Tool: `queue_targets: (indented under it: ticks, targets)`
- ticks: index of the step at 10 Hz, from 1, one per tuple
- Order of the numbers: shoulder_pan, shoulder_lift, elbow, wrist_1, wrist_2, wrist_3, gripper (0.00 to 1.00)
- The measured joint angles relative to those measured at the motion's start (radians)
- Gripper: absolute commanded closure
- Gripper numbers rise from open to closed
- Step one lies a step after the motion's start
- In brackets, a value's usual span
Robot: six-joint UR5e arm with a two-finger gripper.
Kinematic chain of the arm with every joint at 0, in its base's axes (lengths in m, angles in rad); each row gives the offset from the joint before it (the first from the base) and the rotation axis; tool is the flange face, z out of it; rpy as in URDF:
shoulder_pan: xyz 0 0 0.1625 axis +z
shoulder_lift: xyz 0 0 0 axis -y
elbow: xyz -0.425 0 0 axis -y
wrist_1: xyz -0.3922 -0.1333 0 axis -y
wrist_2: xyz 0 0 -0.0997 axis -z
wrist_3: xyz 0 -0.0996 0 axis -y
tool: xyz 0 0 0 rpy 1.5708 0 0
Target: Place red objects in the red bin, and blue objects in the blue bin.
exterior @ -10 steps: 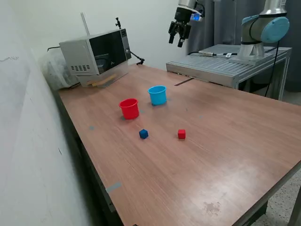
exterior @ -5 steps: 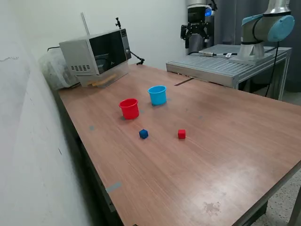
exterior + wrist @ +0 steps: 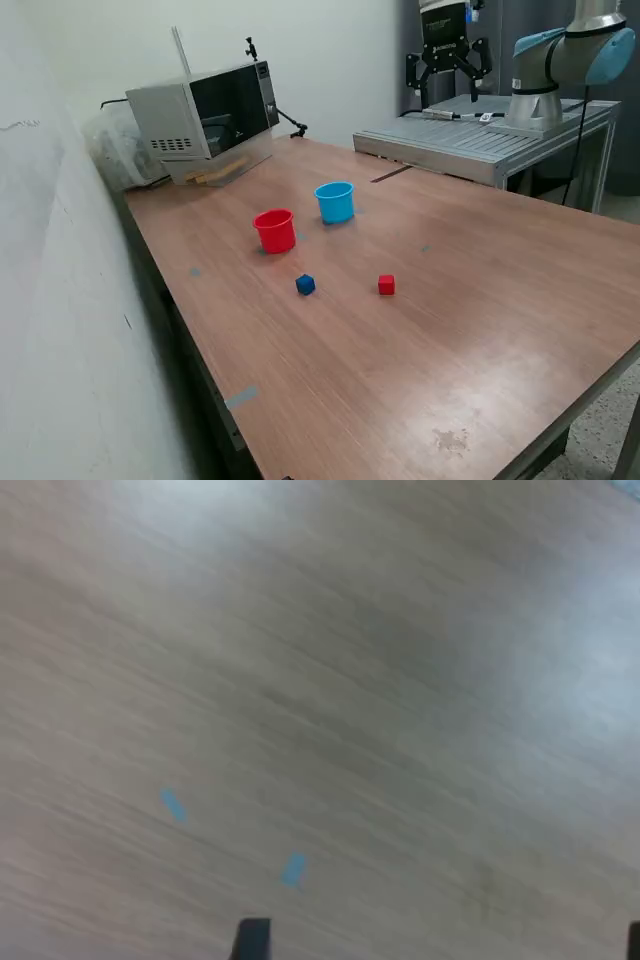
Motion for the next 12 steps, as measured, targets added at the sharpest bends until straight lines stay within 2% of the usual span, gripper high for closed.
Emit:
queue_targets:
  ticks: [1, 3, 5, 9, 12]
  targets:
    - [0.016, 0.064, -0.039, -0.016, -0.001, 0.023, 0.00]
    - [0.032, 0.202, -0.116, -0.066, -0.030, 0.072, 0.00]
    - [0.038, 0.317, -0.190, -0.111, -0.041, 0.044, 0.00]
    - [0.034, 0.475, -0.350, -0.111, 0.024, -0.124, 0.00]
    - [0.048, 0.578, -0.473, -0.071, 0.048, -0.227, 0.00]
